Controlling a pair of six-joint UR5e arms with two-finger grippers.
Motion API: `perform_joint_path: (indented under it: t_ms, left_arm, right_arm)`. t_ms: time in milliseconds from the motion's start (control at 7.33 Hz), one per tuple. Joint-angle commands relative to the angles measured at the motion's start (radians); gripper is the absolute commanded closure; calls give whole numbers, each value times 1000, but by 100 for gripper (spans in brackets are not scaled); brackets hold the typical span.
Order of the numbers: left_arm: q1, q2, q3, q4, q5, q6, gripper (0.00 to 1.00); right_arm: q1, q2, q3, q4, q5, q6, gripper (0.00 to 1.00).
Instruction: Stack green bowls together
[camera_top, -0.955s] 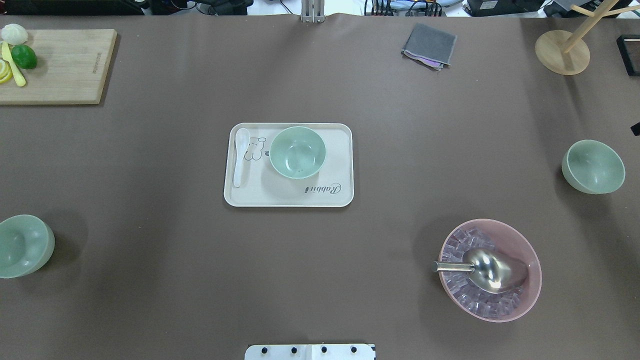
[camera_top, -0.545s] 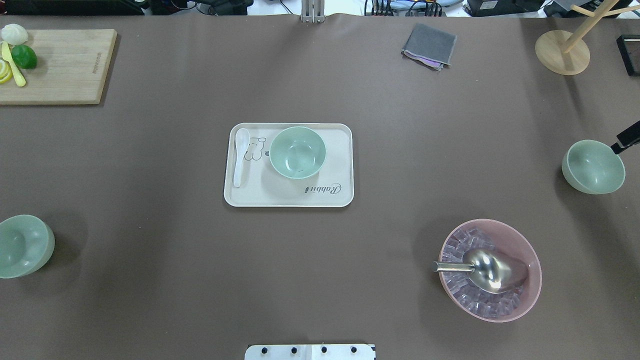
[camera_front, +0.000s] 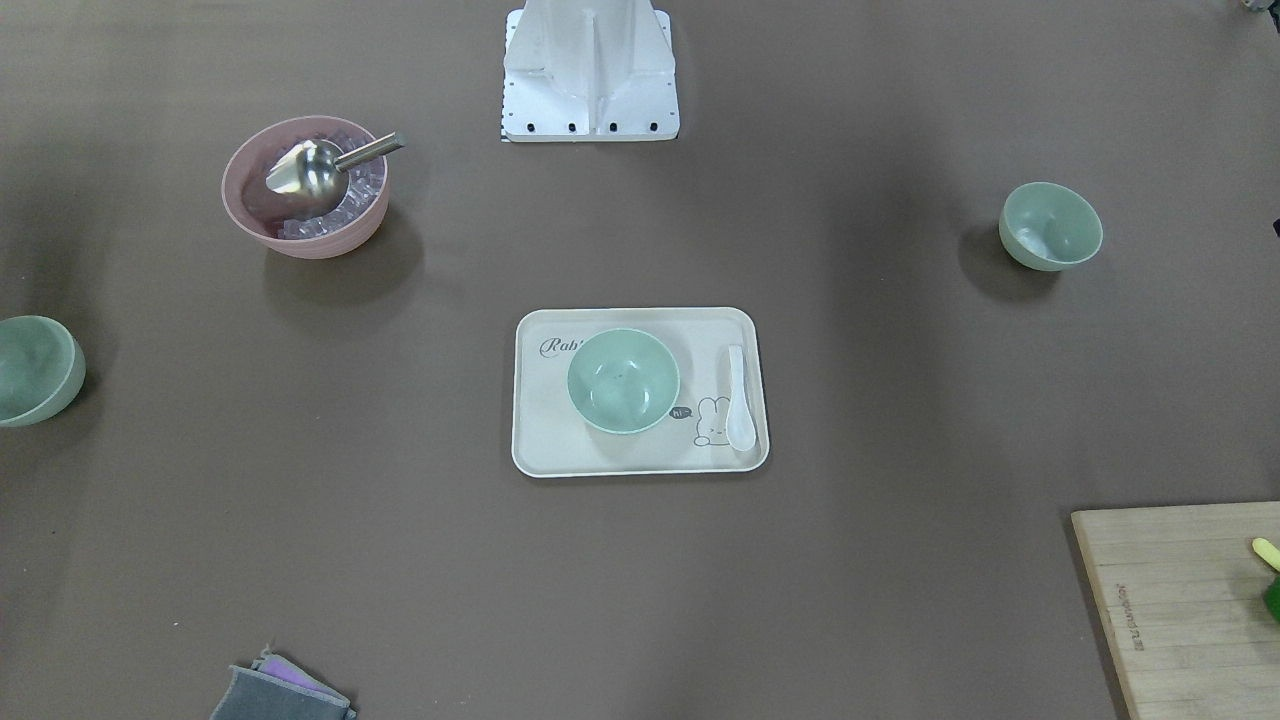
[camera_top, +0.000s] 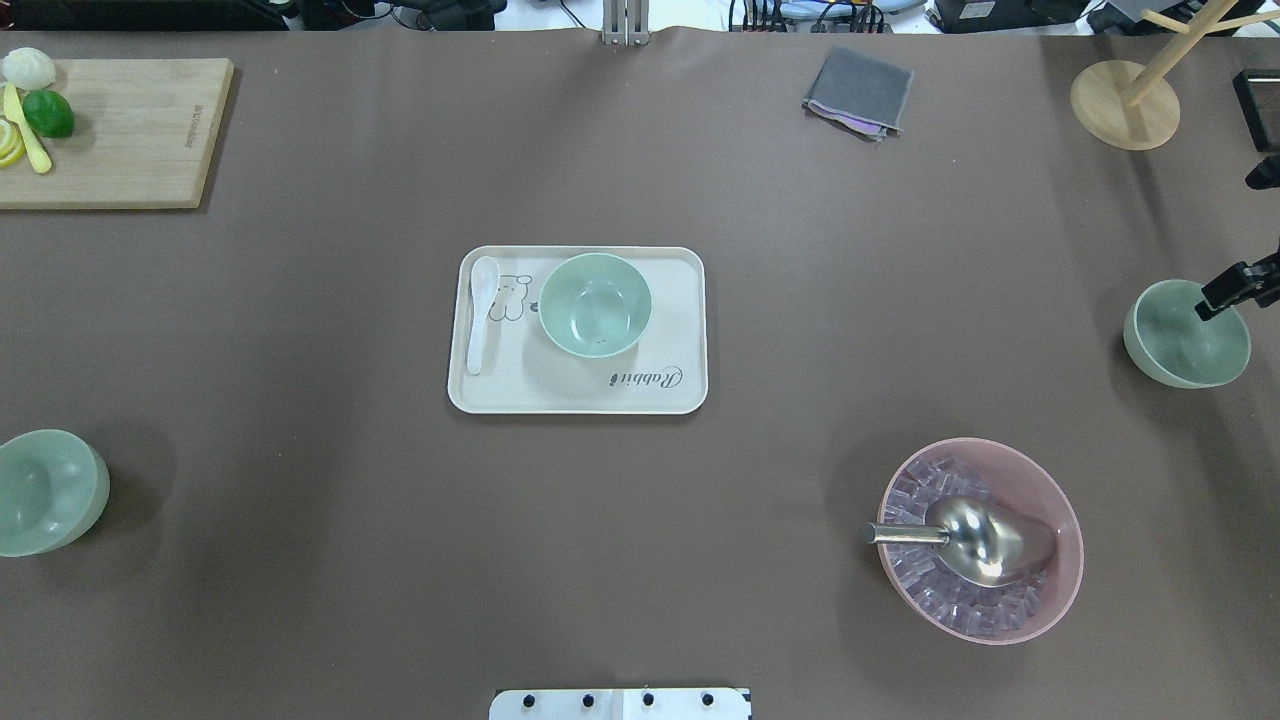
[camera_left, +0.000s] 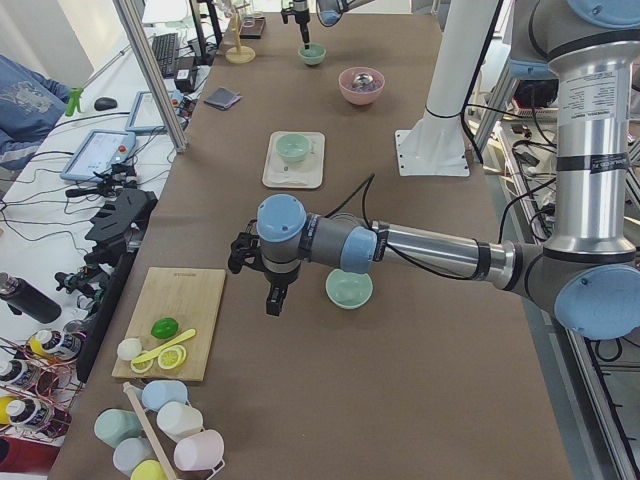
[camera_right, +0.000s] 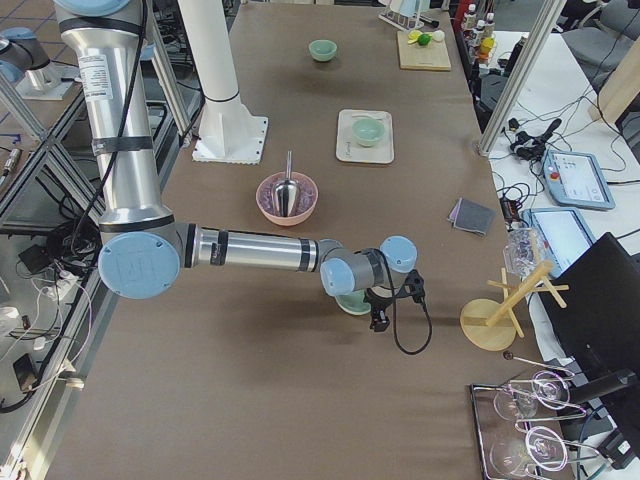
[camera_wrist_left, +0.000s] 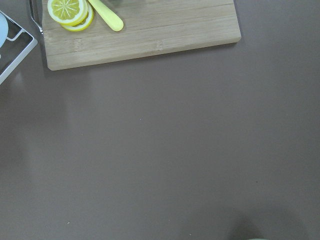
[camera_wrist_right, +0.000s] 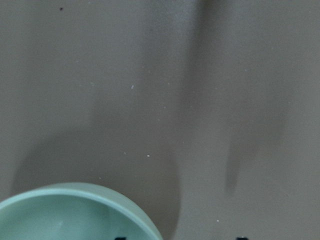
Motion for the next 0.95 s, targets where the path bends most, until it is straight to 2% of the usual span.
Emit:
perform_joint_path:
  t_ms: [0, 273, 409, 682, 818]
  left_arm:
    - [0, 6, -3, 0, -8, -1, 3]
    - [2, 8, 15, 2, -48, -27, 3]
    - [8, 9, 11, -2, -69, -107, 3]
    - [78, 110, 9, -159, -57, -194, 2]
    - [134, 135, 11, -264, -31, -322, 3]
  right_arm:
    - [-5, 3, -12, 11, 2, 16, 100]
    - [-2, 18, 42, 0, 107, 81, 100]
    - [0, 17, 94, -6, 129, 146, 100]
    - [-9, 73, 181, -18, 204, 352, 100]
    - [-66, 119, 226, -20, 207, 495, 100]
